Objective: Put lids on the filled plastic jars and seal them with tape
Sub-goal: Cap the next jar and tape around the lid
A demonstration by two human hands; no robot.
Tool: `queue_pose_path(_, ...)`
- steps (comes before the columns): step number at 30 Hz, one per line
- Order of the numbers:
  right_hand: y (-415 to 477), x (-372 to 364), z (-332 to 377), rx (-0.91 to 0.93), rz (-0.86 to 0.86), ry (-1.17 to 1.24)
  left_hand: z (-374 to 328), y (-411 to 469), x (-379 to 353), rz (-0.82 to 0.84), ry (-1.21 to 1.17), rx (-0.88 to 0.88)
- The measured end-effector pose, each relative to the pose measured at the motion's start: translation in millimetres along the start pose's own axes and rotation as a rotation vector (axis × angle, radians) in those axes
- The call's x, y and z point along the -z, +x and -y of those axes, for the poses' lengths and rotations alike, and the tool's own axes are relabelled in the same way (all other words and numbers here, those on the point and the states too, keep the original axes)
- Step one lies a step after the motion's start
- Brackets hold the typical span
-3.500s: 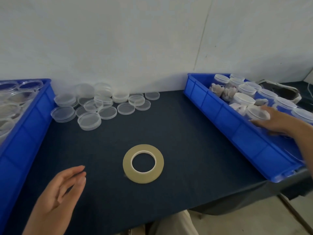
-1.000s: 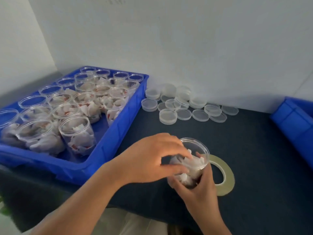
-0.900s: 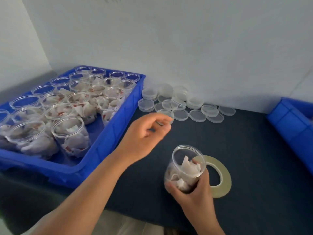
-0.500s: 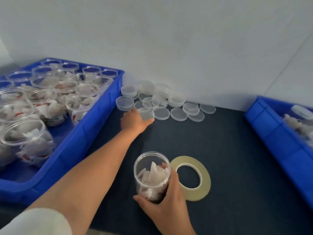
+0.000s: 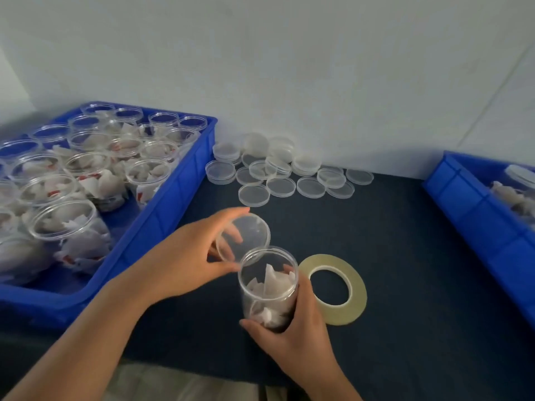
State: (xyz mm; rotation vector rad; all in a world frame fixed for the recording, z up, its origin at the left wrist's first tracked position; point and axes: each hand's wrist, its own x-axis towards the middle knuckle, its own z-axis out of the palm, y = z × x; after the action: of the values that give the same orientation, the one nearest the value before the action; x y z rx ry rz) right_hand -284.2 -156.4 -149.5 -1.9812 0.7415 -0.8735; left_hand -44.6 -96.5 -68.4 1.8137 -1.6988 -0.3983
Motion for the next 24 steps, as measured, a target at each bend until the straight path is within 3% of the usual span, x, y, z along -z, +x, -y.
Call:
queue_pose_path(5, -2, 1, 5, 0.012, 0.023, -0.020, -24, -39, 6, -0.084, 0.348, -0.144)
queue_pose_path(8, -4, 1, 5, 0.011, 0.047, -0.010, -26, -47, 9, -0.008, 0.255, -0.243)
queue_pose_path(12, -2, 1, 4, 0.009, 0.079, 0.013, -41, -46, 4, 0.189, -0.020, -0.123)
queue_pose_path(16, -1, -1, 4, 0.018, 0.065, 0.023, -66, -32, -18, 0.111, 0.159, -0.041)
queue_pose_path(21, 0, -6, -4, 0.038, 0.076, -0.022, -88, -22, -32, 0.195, 0.335, 0.059)
queue_pose_path(24, 0, -8, -5, 0.007, 0.095, -0.073, -103, -23, -51, 0.097, 0.506, 0.071)
